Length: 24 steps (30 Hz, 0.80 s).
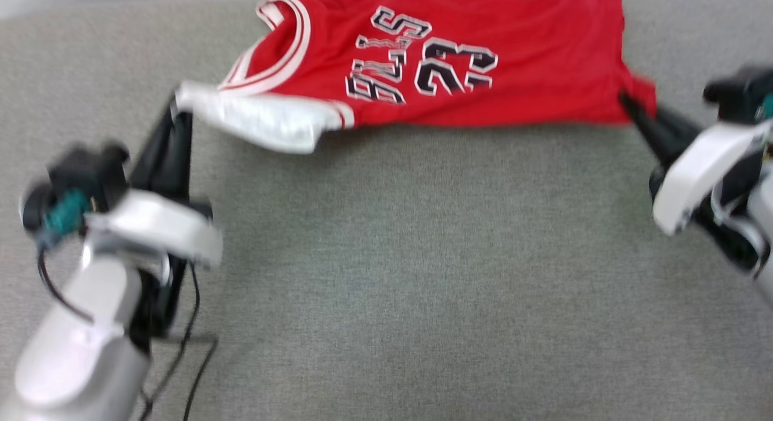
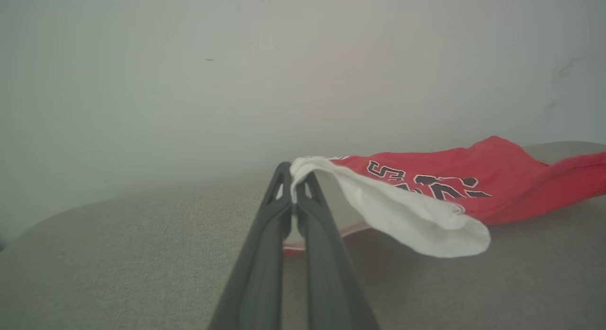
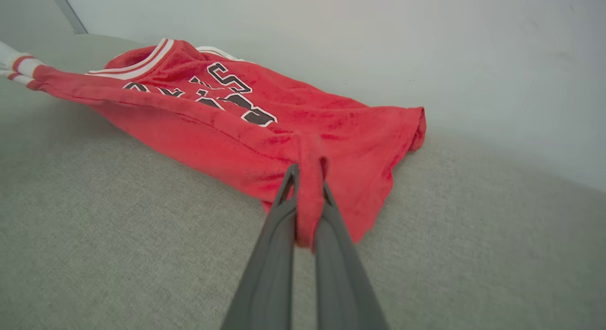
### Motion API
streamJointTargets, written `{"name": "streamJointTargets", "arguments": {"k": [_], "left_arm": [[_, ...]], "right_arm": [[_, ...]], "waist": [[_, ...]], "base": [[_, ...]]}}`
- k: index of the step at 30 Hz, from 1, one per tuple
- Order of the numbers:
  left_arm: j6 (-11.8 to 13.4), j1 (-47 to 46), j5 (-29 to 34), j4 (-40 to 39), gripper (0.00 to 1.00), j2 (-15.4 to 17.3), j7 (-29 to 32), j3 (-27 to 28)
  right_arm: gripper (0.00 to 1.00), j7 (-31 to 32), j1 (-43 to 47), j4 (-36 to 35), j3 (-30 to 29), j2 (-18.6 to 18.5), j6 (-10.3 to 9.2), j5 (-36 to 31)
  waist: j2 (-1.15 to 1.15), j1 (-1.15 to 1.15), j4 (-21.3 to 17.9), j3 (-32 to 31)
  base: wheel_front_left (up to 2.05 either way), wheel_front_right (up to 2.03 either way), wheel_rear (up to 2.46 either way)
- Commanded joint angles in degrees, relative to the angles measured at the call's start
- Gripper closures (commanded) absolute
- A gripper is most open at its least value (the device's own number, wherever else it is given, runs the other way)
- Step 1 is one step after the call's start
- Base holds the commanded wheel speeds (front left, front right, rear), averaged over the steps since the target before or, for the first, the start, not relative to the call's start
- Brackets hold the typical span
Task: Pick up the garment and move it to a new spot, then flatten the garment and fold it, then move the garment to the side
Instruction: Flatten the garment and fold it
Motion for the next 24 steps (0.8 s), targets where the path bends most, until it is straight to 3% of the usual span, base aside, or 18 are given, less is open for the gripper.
{"name": "streamJointTargets", "arguments": {"k": [1,16,24], "left_arm": [[0.43,1.70,-0.29,-0.64,1.00,0.53,0.03,0.10],[7.86,34.58,-7.55,-13.67,1.00,2.39,3.10,0.05],[8.19,45.27,-11.86,-16.84,1.00,3.08,6.79,-1.49]], "right_arm": [[1.00,-0.26,1.46,-0.34,0.20,-0.27,-0.07,0.23],[1.00,-0.47,22.77,-6.25,2.45,-5.99,-0.07,3.12],[1.00,-0.28,33.58,-8.27,0.07,-8.23,-0.07,4.30]], "waist": [[0.00,0.01,0.31,-2.35],[0.00,0.01,0.49,-13.17],[0.00,0.01,1.19,-17.09]], "base": [[0.00,0.00,0.00],[0.00,0.00,0.00],[0.00,0.00,0.00]]}}
